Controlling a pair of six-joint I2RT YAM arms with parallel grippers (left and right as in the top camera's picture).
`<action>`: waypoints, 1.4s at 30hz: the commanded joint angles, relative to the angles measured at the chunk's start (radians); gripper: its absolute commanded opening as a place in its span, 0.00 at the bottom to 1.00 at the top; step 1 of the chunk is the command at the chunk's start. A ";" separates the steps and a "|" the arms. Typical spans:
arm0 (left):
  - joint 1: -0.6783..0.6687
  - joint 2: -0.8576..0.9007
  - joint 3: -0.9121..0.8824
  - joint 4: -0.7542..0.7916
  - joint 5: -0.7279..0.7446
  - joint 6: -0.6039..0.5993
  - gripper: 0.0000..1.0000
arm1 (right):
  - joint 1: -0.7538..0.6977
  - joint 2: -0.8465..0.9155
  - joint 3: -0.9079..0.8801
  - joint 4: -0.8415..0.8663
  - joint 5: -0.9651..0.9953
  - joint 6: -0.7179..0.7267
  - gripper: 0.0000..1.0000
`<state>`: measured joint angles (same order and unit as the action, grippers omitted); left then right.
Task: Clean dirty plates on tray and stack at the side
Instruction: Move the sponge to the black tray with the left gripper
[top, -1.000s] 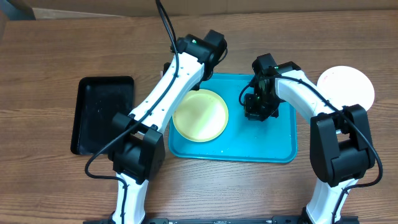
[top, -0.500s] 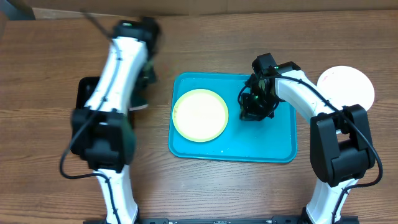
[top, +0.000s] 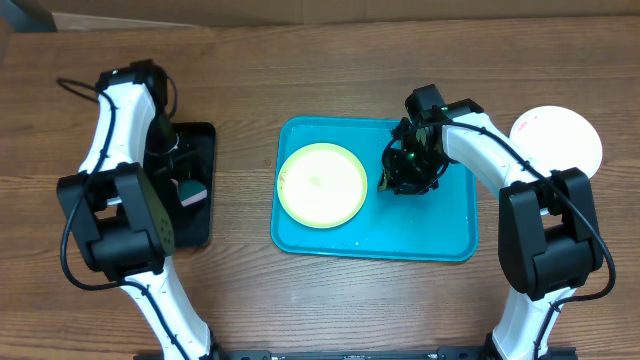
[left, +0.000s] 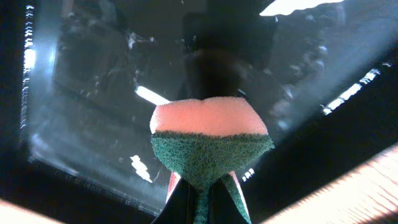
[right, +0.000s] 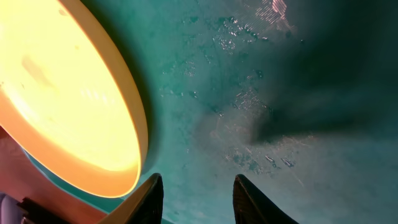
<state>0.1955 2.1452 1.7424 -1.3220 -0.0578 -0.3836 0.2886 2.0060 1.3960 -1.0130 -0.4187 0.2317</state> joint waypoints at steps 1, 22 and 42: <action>0.038 -0.007 -0.033 0.042 0.040 0.061 0.04 | -0.002 0.007 0.011 0.003 -0.013 -0.004 0.39; 0.151 -0.008 -0.146 0.246 0.235 0.126 0.87 | -0.002 0.007 0.011 0.004 -0.010 -0.005 0.39; 0.126 -0.007 0.106 -0.023 0.240 0.103 0.04 | -0.002 0.007 0.011 0.028 -0.010 -0.004 0.39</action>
<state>0.3412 2.1448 1.9198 -1.3663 0.1802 -0.2665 0.2886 2.0060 1.3960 -0.9878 -0.4194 0.2317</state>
